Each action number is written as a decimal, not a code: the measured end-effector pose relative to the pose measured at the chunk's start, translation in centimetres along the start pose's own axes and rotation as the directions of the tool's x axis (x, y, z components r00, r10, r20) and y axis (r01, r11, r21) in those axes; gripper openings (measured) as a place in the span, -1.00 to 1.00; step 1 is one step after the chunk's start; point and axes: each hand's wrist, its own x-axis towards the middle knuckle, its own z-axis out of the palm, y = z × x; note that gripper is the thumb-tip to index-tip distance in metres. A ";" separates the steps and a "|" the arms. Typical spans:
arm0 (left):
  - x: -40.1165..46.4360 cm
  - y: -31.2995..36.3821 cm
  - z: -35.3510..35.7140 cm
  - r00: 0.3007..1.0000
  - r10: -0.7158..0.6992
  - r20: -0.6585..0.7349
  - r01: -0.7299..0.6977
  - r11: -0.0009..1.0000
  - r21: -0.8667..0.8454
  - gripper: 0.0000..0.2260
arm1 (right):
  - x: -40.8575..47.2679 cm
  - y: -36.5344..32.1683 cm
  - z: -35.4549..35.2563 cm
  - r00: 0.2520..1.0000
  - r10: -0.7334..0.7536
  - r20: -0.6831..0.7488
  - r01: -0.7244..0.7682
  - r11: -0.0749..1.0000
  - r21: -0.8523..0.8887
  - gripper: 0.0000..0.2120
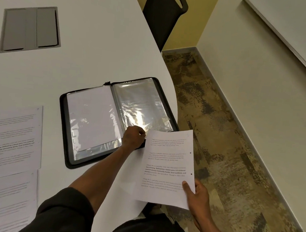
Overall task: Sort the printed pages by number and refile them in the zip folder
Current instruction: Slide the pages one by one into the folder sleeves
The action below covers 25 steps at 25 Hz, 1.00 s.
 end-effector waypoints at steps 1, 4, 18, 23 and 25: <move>-0.1 0.0 0.0 1.000 0.013 0.004 -0.013 1.000 0.015 -0.90 | -0.1 -0.2 0.3 1.000 -0.011 0.002 0.011 1.000 -0.016 -0.85; -0.2 -0.1 -0.1 1.000 0.031 0.001 -0.031 0.997 0.068 -0.86 | -0.7 -0.6 0.6 0.998 -0.053 -0.021 0.052 0.997 -0.056 -0.84; -0.1 -0.3 0.0 0.999 0.055 -0.005 -0.054 0.995 0.079 -0.87 | -2.6 -0.7 0.6 0.994 -0.072 -0.084 0.070 0.997 -0.027 -0.86; -0.5 -0.5 -0.1 0.993 0.117 -0.008 -0.116 0.989 0.092 -0.87 | -1.8 -0.2 2.0 1.000 -0.024 0.003 0.023 0.999 0.027 -0.85; -0.7 -0.5 -0.1 0.988 0.154 -0.015 -0.151 0.980 0.130 -0.86 | -1.3 -0.3 2.6 0.998 0.003 0.056 -0.006 0.998 0.060 -0.85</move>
